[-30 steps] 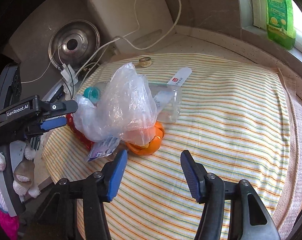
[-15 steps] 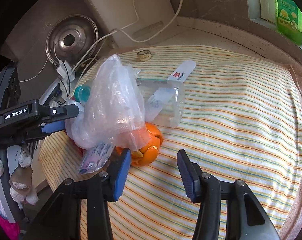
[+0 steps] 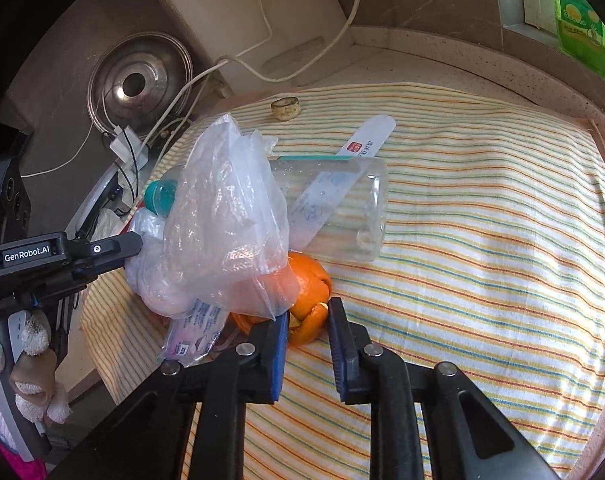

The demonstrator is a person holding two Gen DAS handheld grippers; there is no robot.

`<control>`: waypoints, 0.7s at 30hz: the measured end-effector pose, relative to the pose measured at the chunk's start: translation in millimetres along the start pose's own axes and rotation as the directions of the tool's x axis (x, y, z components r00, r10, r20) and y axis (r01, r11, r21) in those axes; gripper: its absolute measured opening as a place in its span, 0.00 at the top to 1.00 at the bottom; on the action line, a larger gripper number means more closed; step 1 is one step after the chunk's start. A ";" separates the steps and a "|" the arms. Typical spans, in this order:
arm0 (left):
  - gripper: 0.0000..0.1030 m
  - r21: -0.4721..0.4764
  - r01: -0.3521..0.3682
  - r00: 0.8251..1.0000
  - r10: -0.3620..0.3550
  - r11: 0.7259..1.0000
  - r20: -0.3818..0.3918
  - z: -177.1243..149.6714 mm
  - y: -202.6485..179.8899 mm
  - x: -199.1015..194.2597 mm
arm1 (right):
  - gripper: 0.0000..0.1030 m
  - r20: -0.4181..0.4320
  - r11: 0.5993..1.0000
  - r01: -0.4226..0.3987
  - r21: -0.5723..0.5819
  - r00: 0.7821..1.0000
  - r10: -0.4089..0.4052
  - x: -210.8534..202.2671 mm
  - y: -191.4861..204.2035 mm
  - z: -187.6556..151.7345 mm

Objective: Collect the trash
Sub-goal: 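Grasp the white plastic bag with the left tool while the right tool grasps the orange peel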

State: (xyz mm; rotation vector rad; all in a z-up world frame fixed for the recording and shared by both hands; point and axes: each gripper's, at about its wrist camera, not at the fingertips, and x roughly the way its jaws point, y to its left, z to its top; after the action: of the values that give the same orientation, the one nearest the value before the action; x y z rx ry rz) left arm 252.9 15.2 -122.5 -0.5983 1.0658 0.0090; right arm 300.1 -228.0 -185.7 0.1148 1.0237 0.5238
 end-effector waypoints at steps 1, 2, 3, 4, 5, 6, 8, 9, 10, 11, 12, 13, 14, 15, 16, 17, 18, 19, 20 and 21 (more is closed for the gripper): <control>0.87 -0.001 0.000 1.000 0.000 1.000 0.004 -1.0 -0.1 -1.2 | 0.86 0.002 1.000 0.002 -0.001 1.000 -0.002 -1.0 0.1 -0.4; 0.88 0.000 0.000 1.000 0.000 1.000 0.006 -1.8 0.1 -1.7 | 0.88 0.003 1.000 0.006 -0.001 1.000 -0.006 -3.1 -0.6 -2.0; 0.88 -0.001 -0.001 1.000 0.001 1.000 0.010 -3.2 0.0 -2.6 | 0.90 0.005 1.000 0.010 -0.002 1.000 -0.010 -4.4 -1.0 -2.9; 0.88 -0.001 -0.001 1.000 0.001 1.000 0.014 -3.6 -0.2 -3.3 | 0.91 0.007 1.000 0.013 -0.002 1.000 -0.013 -6.0 -1.7 -3.7; 0.88 0.000 0.000 1.000 0.000 1.000 0.017 -5.0 -0.2 -4.3 | 0.92 0.008 1.000 0.014 -0.001 1.000 -0.014 -7.8 -2.4 -4.4; 0.88 -0.001 0.001 1.000 -0.001 1.000 0.020 -6.5 -0.1 -5.4 | 0.92 0.011 1.000 0.017 0.001 1.000 -0.017 -10.0 -3.3 -5.8; 0.88 -0.002 0.005 1.000 -0.005 1.000 0.025 -8.5 -0.1 -8.6 | 0.92 0.018 1.000 0.023 0.005 1.000 -0.023 -15.1 -5.9 -8.9; 0.88 -0.004 0.008 0.999 -0.008 1.000 0.031 -9.3 0.3 -11.8 | 0.93 0.022 1.000 0.027 0.009 0.999 -0.027 -17.7 -7.6 -10.2; 0.88 -0.004 0.011 0.999 -0.011 1.000 0.040 -9.5 0.9 -16.1 | 0.93 0.025 0.999 0.029 0.016 0.999 -0.029 -19.9 -9.7 -10.5; 0.88 -0.003 0.011 0.999 -0.011 1.000 0.051 -9.5 1.8 -21.2 | 0.93 0.029 0.999 0.028 0.025 0.999 -0.028 -22.2 -11.9 -11.0; 0.88 -0.005 0.012 0.998 -0.012 1.000 0.059 -9.2 2.9 -25.7 | 0.93 0.032 0.999 0.025 0.033 0.999 -0.026 -25.2 -14.1 -12.2; 0.88 -0.006 0.015 0.997 -0.015 1.000 0.071 -8.7 4.4 -32.1 | 0.93 0.036 0.999 0.022 0.040 0.999 -0.023 -28.5 -16.2 -13.2; 0.88 -0.005 0.015 0.997 -0.014 1.000 0.081 -8.5 6.0 -38.2 | 0.93 0.041 0.999 0.018 0.045 0.999 -0.020 -32.0 -17.7 -14.3; 0.88 -0.004 0.011 0.996 -0.011 1.000 0.093 -8.1 7.6 -44.3 | 0.93 0.047 0.999 0.016 0.046 0.999 -0.018 -35.7 -18.7 -15.2; 0.88 -0.004 0.008 0.995 -0.007 1.000 0.104 -7.9 9.6 -49.9 | 0.93 0.052 0.999 0.014 0.046 0.999 -0.016 -39.2 -19.1 -16.6; 0.88 -0.007 0.005 0.993 -0.004 1.000 0.115 -7.6 12.2 -56.4 | 0.93 0.057 0.999 0.012 0.044 0.998 -0.014 -42.9 -19.4 -17.7; 0.88 -0.013 0.003 0.992 -0.001 1.000 0.127 -7.5 15.6 -63.6 | 0.93 0.062 0.999 0.009 0.042 0.998 -0.012 -46.0 -19.4 -18.5; 0.88 -0.019 0.000 0.990 0.003 1.000 0.138 -7.2 19.0 -70.1 | 0.93 0.065 0.999 0.005 0.043 0.998 -0.008 -49.1 -19.4 -19.6; 0.88 -0.025 -0.002 0.989 0.006 1.000 0.147 -7.2 22.4 -76.2 | 0.93 0.067 0.999 -0.001 0.045 0.998 -0.002 -51.8 -19.3 -20.7; 0.88 -0.030 -0.005 0.988 0.010 1.000 0.156 -7.8 26.3 -82.7 | 0.93 0.069 0.999 -0.006 0.047 0.998 0.003 -54.3 -18.9 -21.8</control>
State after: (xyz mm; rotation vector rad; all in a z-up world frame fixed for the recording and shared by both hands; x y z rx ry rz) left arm 197.6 56.4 -69.2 -0.6101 0.9173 0.0774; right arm 266.5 -273.1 -160.9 0.1757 0.9691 0.4969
